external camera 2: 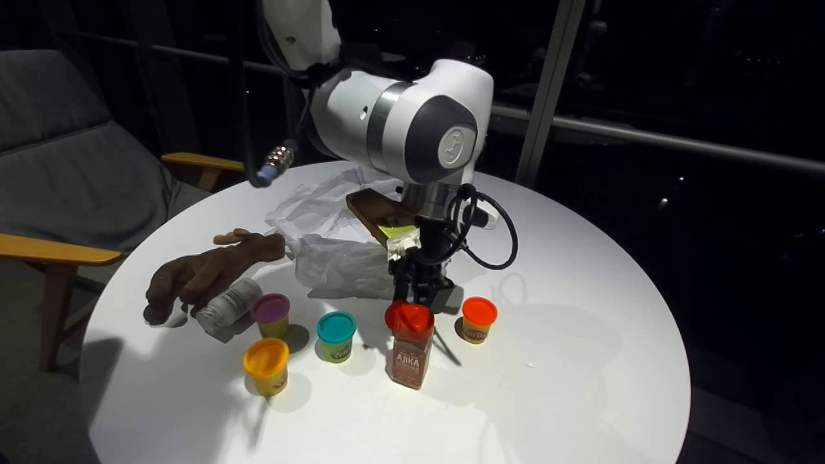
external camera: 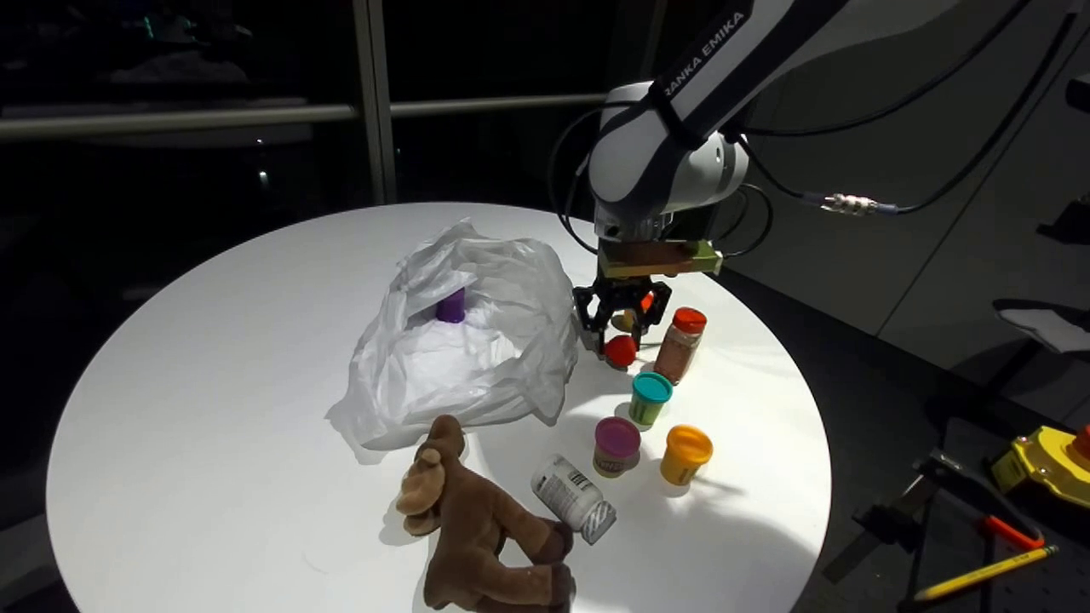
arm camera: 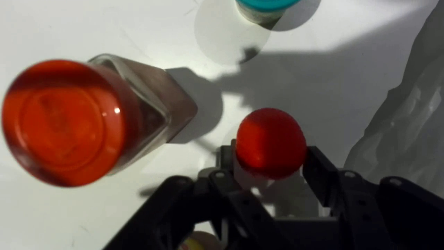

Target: Take the containers, deer plush toy and red ball out of the white plastic bag

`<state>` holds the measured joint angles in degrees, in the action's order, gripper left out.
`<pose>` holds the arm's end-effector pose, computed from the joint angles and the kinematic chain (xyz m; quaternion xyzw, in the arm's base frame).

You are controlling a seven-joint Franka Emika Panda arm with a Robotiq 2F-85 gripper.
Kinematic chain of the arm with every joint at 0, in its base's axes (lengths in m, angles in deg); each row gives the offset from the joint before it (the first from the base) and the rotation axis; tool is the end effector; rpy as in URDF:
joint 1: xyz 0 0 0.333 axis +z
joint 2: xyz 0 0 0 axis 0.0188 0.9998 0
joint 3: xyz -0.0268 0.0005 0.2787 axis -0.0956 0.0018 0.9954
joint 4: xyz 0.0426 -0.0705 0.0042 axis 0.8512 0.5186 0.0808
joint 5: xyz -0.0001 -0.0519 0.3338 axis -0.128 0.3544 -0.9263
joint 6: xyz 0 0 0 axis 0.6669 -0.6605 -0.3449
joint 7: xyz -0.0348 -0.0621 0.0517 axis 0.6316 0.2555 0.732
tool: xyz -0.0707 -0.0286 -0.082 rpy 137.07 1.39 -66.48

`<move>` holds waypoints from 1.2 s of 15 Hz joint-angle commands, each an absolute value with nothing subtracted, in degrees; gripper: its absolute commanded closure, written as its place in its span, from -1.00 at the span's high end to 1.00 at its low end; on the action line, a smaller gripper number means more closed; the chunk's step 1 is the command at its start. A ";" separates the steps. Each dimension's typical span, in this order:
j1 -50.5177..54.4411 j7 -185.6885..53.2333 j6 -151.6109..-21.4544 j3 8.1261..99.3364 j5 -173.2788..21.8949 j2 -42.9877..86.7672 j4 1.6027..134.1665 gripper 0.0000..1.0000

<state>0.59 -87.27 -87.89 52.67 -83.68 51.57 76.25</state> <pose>0.5700 -0.0522 0.1130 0.9523 -0.2904 -0.0912 0.0214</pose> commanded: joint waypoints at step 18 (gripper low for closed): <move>10.63 -83.22 -78.76 56.40 -78.61 46.15 70.26 1.00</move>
